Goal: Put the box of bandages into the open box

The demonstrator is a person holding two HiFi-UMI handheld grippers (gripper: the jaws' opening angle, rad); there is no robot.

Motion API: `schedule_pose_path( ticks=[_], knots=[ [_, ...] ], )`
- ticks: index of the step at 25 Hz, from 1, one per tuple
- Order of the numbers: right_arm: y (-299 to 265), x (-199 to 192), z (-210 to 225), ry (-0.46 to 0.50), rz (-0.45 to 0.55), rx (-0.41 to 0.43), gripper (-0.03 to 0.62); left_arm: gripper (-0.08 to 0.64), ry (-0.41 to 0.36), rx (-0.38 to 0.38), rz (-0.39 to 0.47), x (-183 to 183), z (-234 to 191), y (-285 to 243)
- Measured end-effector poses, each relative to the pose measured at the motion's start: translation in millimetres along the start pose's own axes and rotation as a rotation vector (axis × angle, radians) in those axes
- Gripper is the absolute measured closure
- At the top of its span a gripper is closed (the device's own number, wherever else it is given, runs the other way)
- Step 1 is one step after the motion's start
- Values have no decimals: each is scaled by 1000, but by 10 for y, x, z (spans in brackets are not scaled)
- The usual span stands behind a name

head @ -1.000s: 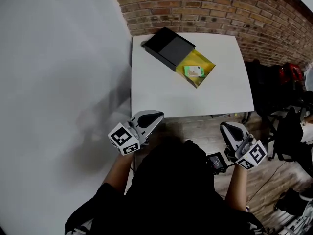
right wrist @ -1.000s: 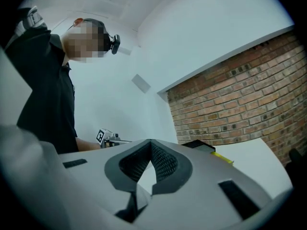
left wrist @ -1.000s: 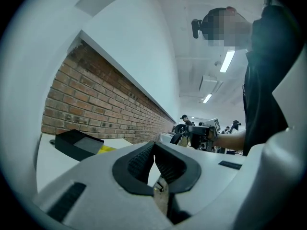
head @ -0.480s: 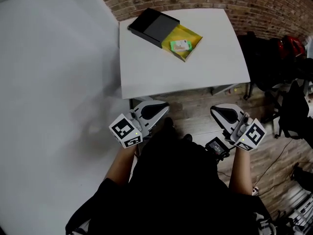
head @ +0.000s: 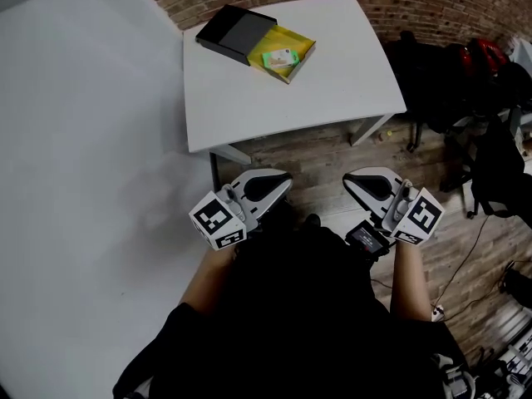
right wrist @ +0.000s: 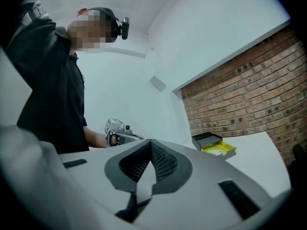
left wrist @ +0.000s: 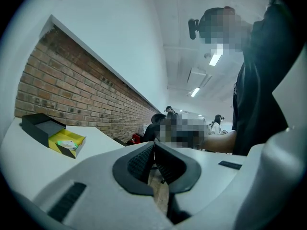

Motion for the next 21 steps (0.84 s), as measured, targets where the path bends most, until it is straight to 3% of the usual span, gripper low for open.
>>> schedule_pose_path(
  ticks=[6, 14, 21],
  knots=[
    [265, -132, -125, 4, 22, -17, 588, 543, 12, -16, -18, -92, 264, -60],
    [474, -122, -185, 24, 61, -49, 588, 543, -43, -51, -1, 127, 357, -243],
    [600, -108, -202, 35, 46, -69, 588, 543, -33, -83, -2, 87, 470, -371]
  ],
)
Point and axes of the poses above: the fingertips, and each gripper's own axes: y backward along the fingers, z to its right, x out of its top, the point moved 10 cm from there along y, backward along the fingers, and after that the axes turned 14 degrees about -y, right-handed, at the moved point
